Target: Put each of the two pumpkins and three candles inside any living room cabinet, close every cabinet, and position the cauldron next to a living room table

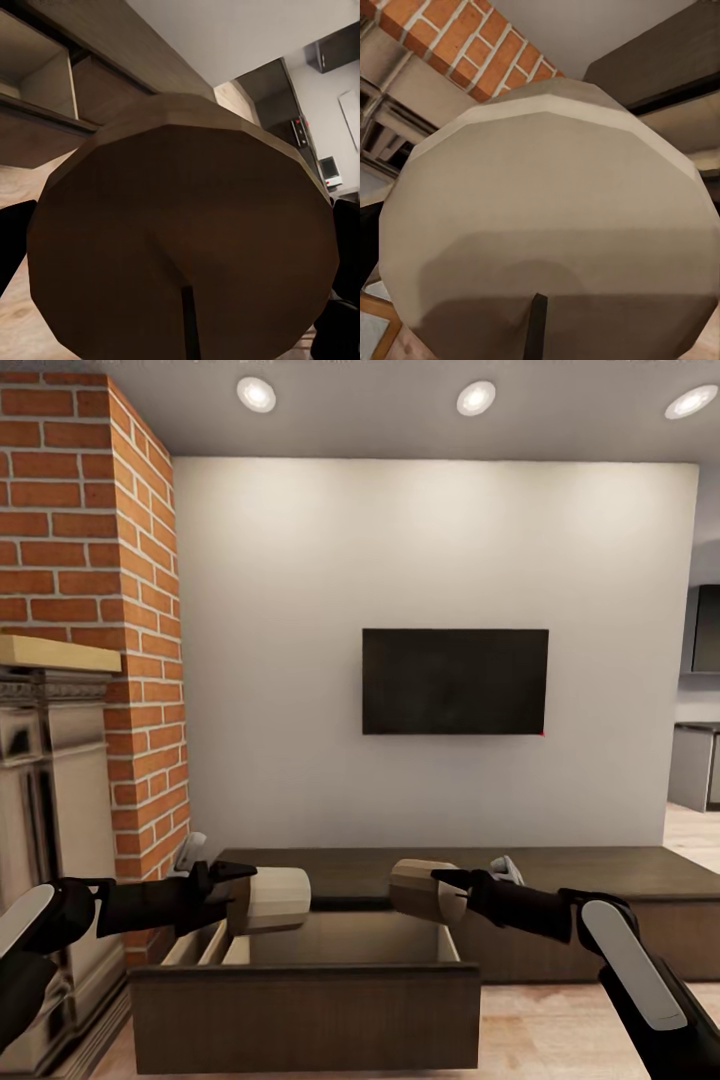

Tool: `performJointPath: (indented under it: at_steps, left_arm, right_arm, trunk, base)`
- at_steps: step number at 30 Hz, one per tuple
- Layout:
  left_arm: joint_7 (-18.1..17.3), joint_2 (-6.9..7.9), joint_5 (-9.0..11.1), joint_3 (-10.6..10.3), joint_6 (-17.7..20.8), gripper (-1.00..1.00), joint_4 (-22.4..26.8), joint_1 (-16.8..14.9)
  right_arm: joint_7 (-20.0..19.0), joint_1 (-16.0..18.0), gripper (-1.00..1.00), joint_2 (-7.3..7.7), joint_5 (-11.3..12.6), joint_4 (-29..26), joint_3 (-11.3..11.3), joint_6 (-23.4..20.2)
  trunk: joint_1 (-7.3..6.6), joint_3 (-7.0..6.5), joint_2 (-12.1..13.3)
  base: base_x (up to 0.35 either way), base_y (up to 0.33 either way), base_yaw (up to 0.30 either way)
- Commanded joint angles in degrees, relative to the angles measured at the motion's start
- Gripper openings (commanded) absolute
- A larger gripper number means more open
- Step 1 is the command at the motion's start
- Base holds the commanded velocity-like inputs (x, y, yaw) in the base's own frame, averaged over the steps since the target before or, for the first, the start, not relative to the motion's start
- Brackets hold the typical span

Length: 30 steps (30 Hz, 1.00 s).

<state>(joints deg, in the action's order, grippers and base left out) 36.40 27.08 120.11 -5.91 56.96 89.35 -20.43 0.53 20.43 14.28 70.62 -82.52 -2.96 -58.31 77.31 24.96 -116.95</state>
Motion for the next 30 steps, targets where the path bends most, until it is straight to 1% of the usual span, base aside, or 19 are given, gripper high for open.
performJointPath:
  at_steps: [1, 9, 19, 21, 25, 30]
  left_arm:
    - [0.6, 0.02, 0.6, 0.0, 0.0, -1.0, 0.0, -0.1]
    - [0.6, 0.0, 0.6, -0.2, -0.1, -1.0, 0.0, -0.1]
    - [0.6, -0.01, 0.6, -0.2, -0.1, -1.0, 0.0, -0.1]
    - [0.6, -0.01, 0.6, -0.2, -0.1, -1.0, 0.0, -0.1]
    - [0.7, -0.02, 0.6, -0.2, -0.1, -1.0, 0.0, -0.1]
    - [0.7, -0.04, 0.6, -0.2, -0.1, -1.0, 0.0, -0.1]
  right_arm:
    - [0.1, 0.0, -1.0, 0.04, 0.1, 0.0, -0.1, -0.1]
    - [0.6, 0.0, -1.0, 0.05, 0.1, -0.4, 0.1, -0.1]
    - [0.9, 0.0, -1.0, 0.05, 0.0, -0.7, -0.3, -0.1]
    - [1.5, 0.0, -1.0, 0.05, 0.1, -0.7, -0.3, -0.3]
    - [4.4, 0.0, -1.0, 0.26, 0.5, -0.4, -0.2, -1.0]
    - [5.2, 0.0, -1.0, 0.38, 0.5, -0.4, -0.3, -1.1]
  trunk:
    - [-0.23, -0.11, 0.4]
    - [-1.99, -1.54, 3.6]
    - [-4.19, -3.33, 7.6]
    - [-4.63, -3.63, 8.4]
    - [-5.5, -4.08, 10.0]
    - [-6.6, -4.58, 12.0]
  base:
    - [0.0, 0.0, 0.0]
    - [0.0, 0.0, 0.0]
    - [0.0, 0.0, 0.001]
    - [0.0, 0.0, 0.068]
    - [0.0, 0.0, 0.135]
    - [0.0, 0.0, 0.144]
